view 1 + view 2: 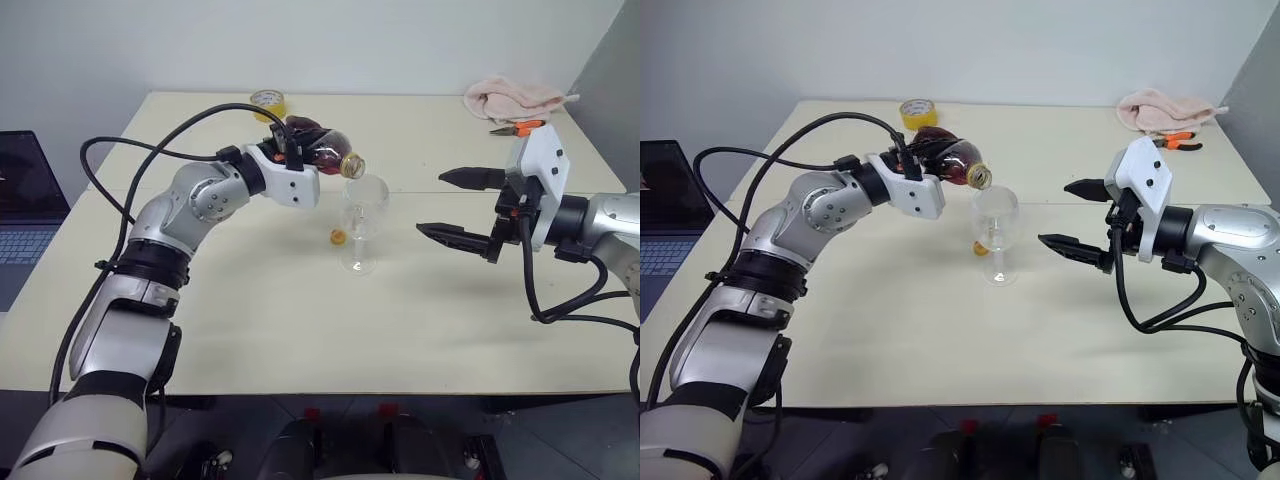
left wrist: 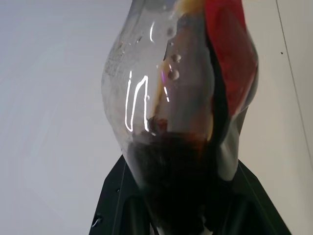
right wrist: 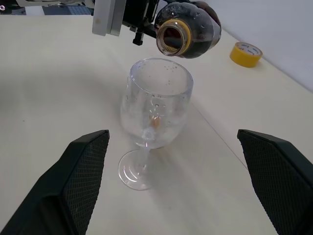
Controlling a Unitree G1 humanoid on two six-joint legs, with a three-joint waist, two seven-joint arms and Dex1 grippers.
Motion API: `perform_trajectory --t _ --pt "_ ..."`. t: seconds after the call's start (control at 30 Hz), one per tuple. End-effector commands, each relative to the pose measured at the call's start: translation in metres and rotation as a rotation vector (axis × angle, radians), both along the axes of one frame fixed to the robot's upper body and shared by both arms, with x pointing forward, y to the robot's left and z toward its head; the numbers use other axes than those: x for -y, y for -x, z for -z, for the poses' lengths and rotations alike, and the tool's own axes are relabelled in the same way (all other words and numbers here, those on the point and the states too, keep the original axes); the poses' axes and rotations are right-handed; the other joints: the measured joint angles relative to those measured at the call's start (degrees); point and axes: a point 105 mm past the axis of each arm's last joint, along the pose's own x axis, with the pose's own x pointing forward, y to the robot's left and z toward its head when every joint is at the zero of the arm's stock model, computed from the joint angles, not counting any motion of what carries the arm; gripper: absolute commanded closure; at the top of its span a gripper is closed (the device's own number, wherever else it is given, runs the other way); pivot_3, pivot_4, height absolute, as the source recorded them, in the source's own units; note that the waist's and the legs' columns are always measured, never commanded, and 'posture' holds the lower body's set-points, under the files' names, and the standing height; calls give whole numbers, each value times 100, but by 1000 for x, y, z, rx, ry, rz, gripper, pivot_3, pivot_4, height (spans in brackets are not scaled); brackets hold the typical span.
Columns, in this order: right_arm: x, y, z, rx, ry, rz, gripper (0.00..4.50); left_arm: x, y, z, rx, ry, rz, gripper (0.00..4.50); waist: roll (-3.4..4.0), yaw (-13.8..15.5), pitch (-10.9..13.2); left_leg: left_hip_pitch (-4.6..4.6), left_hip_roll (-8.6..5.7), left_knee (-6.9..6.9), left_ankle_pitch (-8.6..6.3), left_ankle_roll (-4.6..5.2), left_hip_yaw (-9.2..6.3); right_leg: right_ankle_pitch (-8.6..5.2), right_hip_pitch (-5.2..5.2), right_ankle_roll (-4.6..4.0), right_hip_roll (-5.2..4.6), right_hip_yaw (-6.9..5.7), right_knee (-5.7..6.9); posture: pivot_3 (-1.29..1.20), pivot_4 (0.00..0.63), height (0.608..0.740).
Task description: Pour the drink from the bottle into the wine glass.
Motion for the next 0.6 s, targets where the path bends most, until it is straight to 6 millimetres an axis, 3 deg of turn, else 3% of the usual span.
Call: perform_trajectory --t 0.03,0.6 --pt "3 3 -14 74 0 14 0 0 2 -24 88 2 8 3353 0 0 0 0 0 0 0 0 0 0 0 0 0 0 0 0 150 740" --pt "0 4 -14 80 -7 9 0 0 1 -24 115 -47 -2 3353 0 0 0 -2 -1 1 0 0 -3 0 -1 0 0 -2 2 0 150 740"
